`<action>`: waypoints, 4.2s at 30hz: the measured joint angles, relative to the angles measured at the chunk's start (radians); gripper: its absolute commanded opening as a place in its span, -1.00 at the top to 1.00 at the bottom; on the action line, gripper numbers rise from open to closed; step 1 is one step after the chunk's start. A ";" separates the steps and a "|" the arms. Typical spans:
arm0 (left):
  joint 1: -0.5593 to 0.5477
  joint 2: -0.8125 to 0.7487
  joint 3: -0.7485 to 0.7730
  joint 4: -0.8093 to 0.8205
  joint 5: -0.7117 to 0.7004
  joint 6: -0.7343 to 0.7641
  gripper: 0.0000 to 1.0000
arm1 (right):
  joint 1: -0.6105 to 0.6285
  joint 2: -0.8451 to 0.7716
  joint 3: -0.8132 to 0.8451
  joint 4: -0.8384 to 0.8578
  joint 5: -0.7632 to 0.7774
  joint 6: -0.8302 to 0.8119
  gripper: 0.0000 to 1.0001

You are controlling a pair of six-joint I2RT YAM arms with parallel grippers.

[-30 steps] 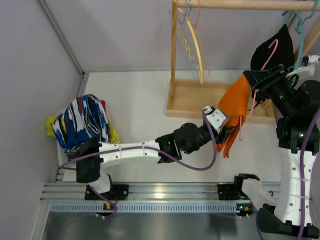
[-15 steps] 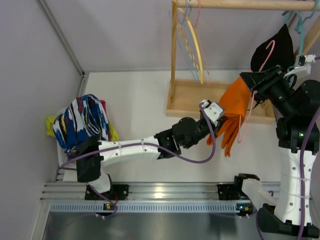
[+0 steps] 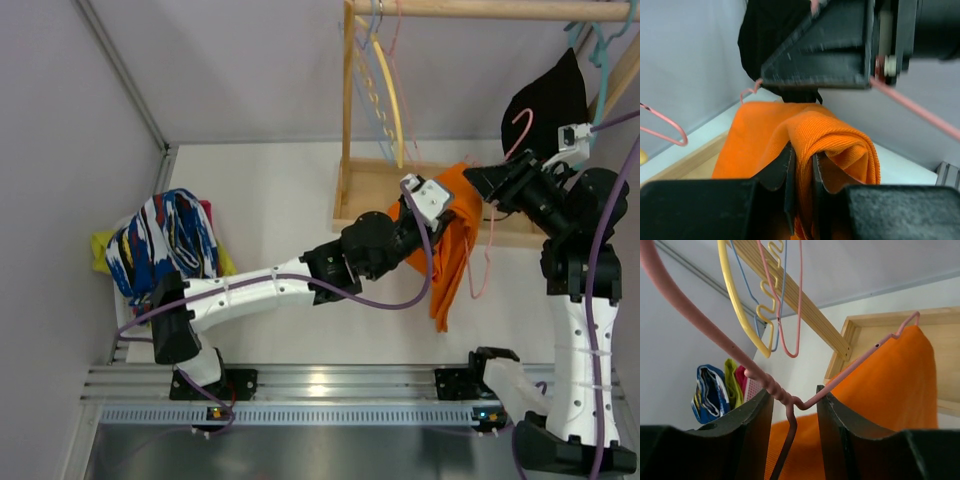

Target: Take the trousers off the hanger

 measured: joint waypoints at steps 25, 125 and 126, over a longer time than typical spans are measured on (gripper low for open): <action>0.010 0.017 0.497 -0.152 -0.003 0.082 1.00 | 0.002 -0.034 -0.385 0.017 0.099 -0.266 1.00; 1.516 -1.201 0.023 -0.897 -0.307 0.118 1.00 | 0.004 0.218 -0.202 0.032 0.068 -0.414 1.00; 1.516 -1.198 0.013 -0.897 -0.312 0.132 1.00 | 0.005 0.222 -0.202 0.032 0.069 -0.413 1.00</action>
